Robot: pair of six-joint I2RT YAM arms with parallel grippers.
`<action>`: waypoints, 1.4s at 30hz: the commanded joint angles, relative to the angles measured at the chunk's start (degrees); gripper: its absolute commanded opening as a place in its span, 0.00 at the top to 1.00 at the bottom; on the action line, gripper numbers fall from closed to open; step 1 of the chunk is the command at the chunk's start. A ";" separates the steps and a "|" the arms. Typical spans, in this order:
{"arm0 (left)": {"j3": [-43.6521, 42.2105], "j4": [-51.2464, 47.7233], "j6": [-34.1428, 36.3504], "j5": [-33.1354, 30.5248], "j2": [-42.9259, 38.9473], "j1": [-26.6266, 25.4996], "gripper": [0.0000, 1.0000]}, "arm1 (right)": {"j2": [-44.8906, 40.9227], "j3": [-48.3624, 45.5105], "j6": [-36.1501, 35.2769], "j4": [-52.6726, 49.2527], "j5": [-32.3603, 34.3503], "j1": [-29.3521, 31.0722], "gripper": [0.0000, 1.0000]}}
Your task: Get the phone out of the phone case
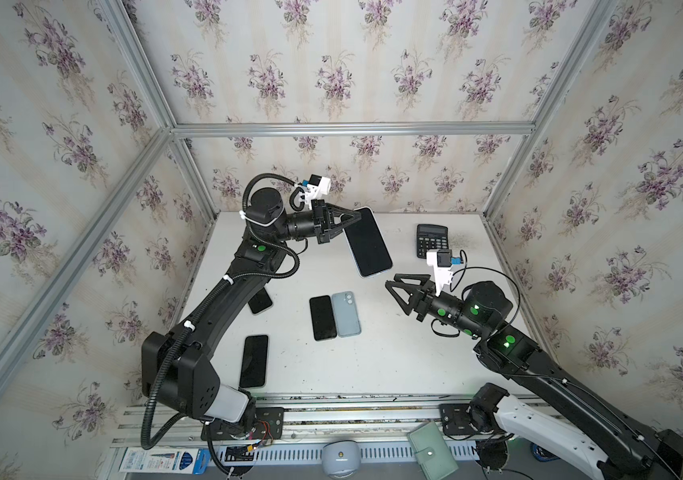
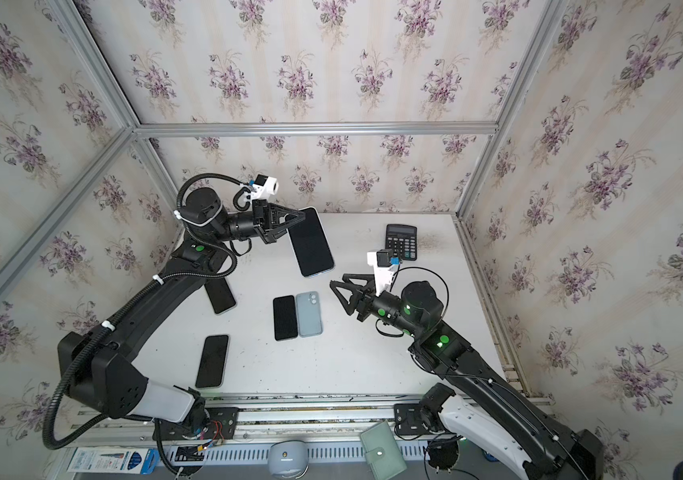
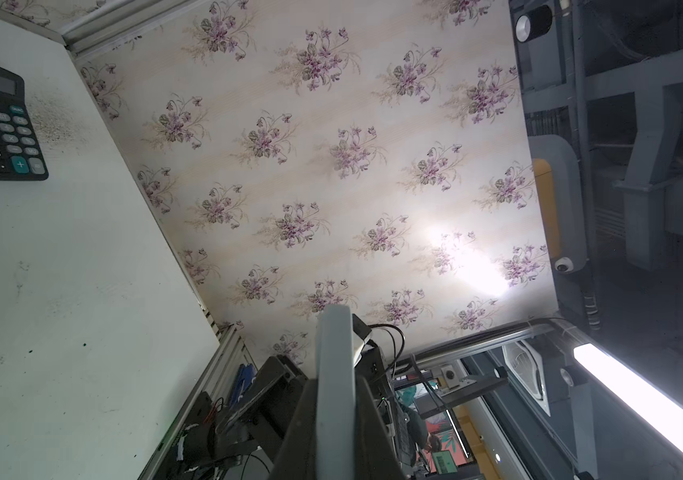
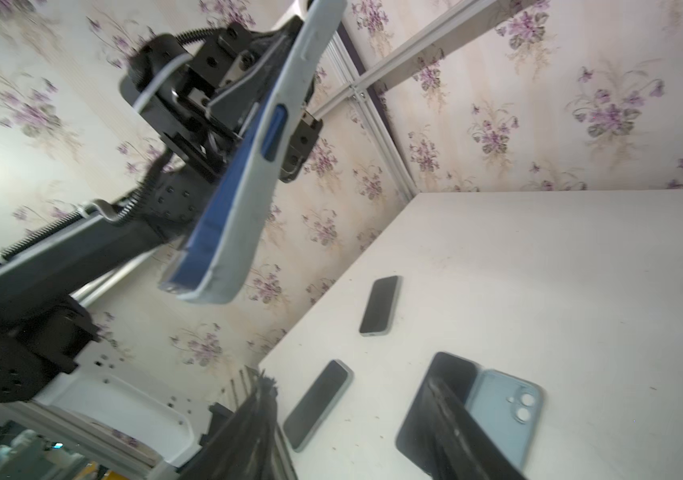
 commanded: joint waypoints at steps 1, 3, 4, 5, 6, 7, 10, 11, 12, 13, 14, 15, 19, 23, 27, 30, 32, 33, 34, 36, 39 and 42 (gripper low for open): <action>0.05 9.05 -6.21 1.05 0.00 -0.16 1.00 | 2.47 2.13 5.85 12.74 -0.99 1.62 0.39; -0.10 9.00 -5.83 1.16 -0.24 -0.13 1.00 | 4.11 2.76 5.93 14.52 -1.31 1.96 0.39; -0.18 8.91 -5.73 1.15 -0.32 -0.14 1.00 | 4.77 2.69 6.09 15.83 -1.28 2.10 0.39; -0.39 9.00 -5.60 1.18 -0.41 -0.14 1.00 | 5.21 2.41 6.50 16.89 -1.14 2.11 0.39; -0.60 8.97 -5.47 1.16 -0.52 -0.14 1.00 | 5.65 2.01 6.82 18.72 -1.10 2.27 0.38; -0.93 9.02 -5.37 1.03 -0.59 -0.14 1.00 | 5.89 1.81 7.14 19.38 -0.97 2.28 0.38; -1.41 9.17 -5.21 1.05 -0.67 -0.14 1.00 | 6.25 1.65 7.16 18.97 0.02 2.28 0.38; -1.55 9.30 -5.11 1.03 -0.76 -0.14 1.00 | 6.25 1.41 7.16 19.01 0.57 2.28 0.38; -1.51 9.30 -5.03 1.19 -0.77 -0.14 1.00 | 6.25 1.21 7.24 18.98 1.02 2.28 0.38; -1.43 9.24 -5.02 1.27 -0.77 -0.14 1.00 | 6.25 1.03 7.16 19.02 1.39 2.28 0.38; -1.42 9.40 -5.02 1.19 -0.86 -0.14 1.00 | 6.25 0.77 7.31 19.56 1.60 2.27 0.38; -1.42 9.38 -5.06 1.31 -0.86 -0.14 1.00 | 6.25 0.59 7.58 19.82 1.90 2.28 0.38; -1.38 9.92 -5.02 1.44 -0.70 0.02 1.00 | 6.51 0.26 8.28 21.61 1.89 2.28 0.38; -1.51 10.55 -5.19 1.12 -0.44 0.04 1.00 | 6.30 -0.20 8.82 22.37 1.37 2.29 0.37; -0.92 10.64 -5.81 0.70 -0.15 0.61 1.00 | 5.24 -1.42 9.61 22.22 1.41 2.28 0.37; -0.16 11.19 -6.32 0.41 0.19 0.74 1.00 | 4.51 -1.63 9.70 21.80 0.95 2.28 0.37; -0.01 11.85 -6.68 0.63 0.37 0.74 1.00 | 4.58 -1.22 9.64 21.35 0.68 2.28 0.37; -0.10 12.17 -6.86 0.72 0.37 0.83 1.00 | 4.71 -1.00 9.62 21.42 0.64 2.28 0.37; -0.19 12.19 -6.87 0.75 0.46 0.83 1.00 | 4.89 -0.73 9.57 21.59 0.25 2.28 0.37; -0.45 12.36 -7.00 0.53 0.55 0.83 1.00 | 5.19 -0.32 9.53 21.75 0.09 2.28 0.37; -0.63 13.25 -7.22 0.57 0.48 0.83 1.00 | 5.76 -0.13 9.62 22.51 0.30 2.28 0.36; -0.80 13.32 -7.13 0.64 0.26 0.83 1.00 | 6.49 0.04 9.92 23.32 0.52 2.28 0.36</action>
